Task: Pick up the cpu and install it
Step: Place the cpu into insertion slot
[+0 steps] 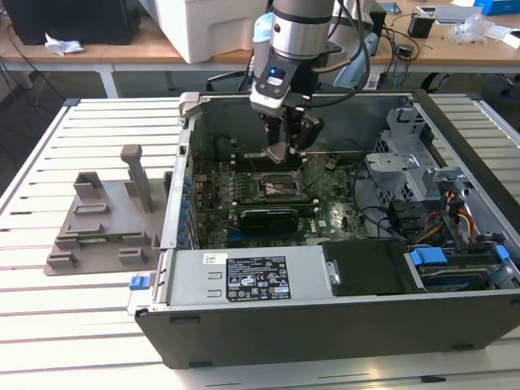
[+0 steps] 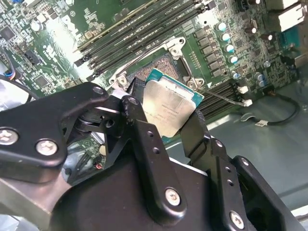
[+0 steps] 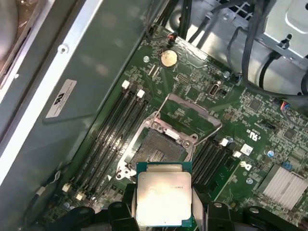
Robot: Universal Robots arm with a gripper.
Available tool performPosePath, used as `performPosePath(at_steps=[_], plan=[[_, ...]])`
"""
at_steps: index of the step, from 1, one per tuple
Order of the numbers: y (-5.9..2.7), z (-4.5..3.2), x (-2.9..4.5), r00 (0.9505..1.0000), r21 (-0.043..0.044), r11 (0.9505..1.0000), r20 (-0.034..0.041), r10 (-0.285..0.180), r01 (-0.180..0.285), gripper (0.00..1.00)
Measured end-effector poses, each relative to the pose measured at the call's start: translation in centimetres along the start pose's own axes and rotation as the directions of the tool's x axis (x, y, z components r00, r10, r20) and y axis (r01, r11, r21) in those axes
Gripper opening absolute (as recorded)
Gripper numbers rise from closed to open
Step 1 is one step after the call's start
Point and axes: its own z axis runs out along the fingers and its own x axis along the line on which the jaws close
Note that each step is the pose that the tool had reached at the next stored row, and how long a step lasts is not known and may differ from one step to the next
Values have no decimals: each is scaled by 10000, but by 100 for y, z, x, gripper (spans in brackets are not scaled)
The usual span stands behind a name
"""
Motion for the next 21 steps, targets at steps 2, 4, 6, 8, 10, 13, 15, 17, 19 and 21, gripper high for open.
performPosePath(at_steps=[2,4,6,8,10,13,15,17,19,21], plan=[[0,0,0,9997,-1,9997,-15,247,-247,55],[0,0,0,9991,-2,9991,-25,424,-424,55],[0,0,0,9972,-3,9972,-45,748,-748,55],[0,0,0,9952,-3,9953,-58,972,-972,55],[0,0,0,9927,-3,9927,-71,1206,-1206,55],[0,0,0,9886,-2,9886,-88,1503,-1503,55],[0,0,0,9847,0,9847,-102,1740,-1740,55],[0,0,0,9807,0,9808,-115,1951,-1951,55],[0,0,0,9769,2,9770,-125,2132,-2132,55],[0,1,0,9733,2,9734,-135,2289,-2290,55]])
